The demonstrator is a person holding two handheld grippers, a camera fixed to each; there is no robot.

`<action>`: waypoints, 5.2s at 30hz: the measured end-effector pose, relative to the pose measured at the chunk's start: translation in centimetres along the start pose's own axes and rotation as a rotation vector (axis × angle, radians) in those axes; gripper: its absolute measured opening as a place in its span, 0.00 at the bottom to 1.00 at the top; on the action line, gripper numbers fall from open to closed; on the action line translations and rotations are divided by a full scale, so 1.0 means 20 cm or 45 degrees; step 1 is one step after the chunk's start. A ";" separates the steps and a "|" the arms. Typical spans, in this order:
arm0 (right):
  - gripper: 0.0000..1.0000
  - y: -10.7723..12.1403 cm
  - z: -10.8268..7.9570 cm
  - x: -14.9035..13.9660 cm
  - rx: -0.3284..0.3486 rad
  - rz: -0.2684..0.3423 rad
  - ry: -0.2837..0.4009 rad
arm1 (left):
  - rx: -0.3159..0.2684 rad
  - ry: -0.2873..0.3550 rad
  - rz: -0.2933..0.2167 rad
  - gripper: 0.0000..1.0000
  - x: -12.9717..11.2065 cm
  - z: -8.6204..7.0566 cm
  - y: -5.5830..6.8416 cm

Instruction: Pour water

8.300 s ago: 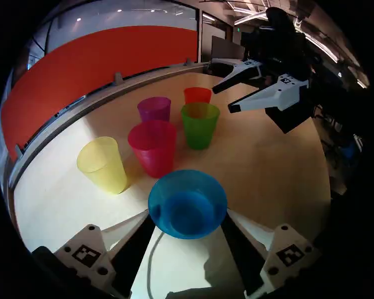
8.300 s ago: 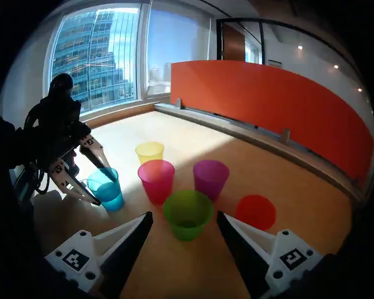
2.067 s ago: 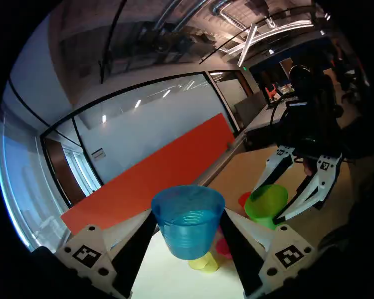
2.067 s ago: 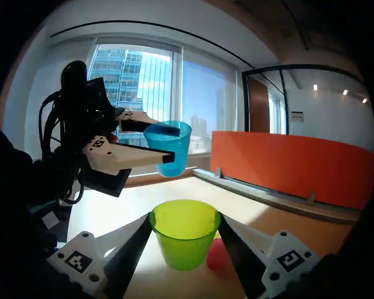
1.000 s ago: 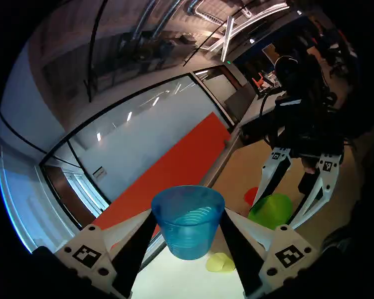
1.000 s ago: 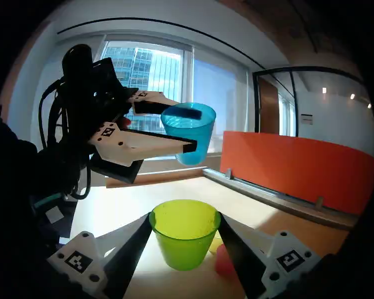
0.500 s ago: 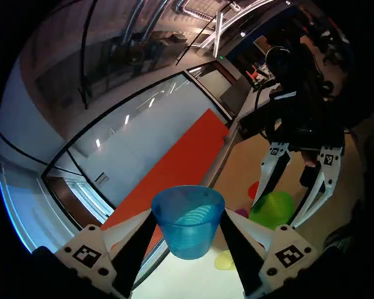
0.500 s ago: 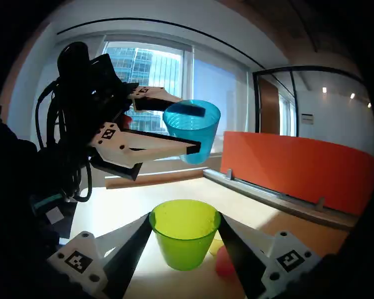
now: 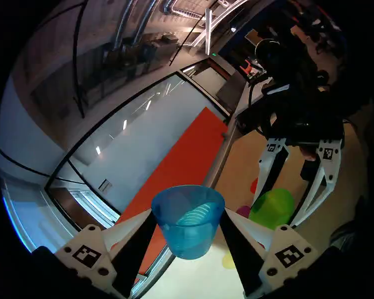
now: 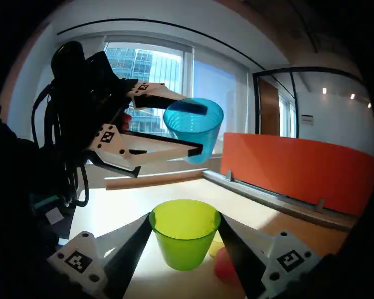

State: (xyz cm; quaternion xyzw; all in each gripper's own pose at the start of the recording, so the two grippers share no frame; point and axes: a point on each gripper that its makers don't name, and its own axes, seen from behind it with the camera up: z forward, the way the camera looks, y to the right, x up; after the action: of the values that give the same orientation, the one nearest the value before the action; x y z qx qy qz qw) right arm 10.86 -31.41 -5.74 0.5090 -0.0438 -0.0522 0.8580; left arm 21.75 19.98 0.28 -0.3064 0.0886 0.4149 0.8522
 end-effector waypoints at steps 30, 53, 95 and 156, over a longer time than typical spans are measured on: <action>0.93 0.02 -0.04 0.03 -0.016 -0.004 0.016 | 0.034 0.008 0.255 0.85 0.09 0.01 0.00; 0.93 0.03 -0.06 0.04 -0.027 -0.011 0.019 | 0.040 0.018 0.336 0.84 0.13 0.03 -0.01; 0.93 0.03 -0.06 0.08 -0.032 -0.019 0.037 | 0.095 0.043 0.483 0.84 0.22 0.01 -0.08; 0.92 0.05 -0.06 0.10 -0.038 -0.025 0.054 | 0.134 0.036 0.776 0.85 0.29 0.02 -0.10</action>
State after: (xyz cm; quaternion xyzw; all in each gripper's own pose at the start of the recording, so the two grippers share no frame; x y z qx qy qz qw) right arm 13.00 -30.10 -5.39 0.4976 -0.0197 -0.0503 0.8657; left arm 26.95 23.06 -0.84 -0.2269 0.2097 0.6419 0.7018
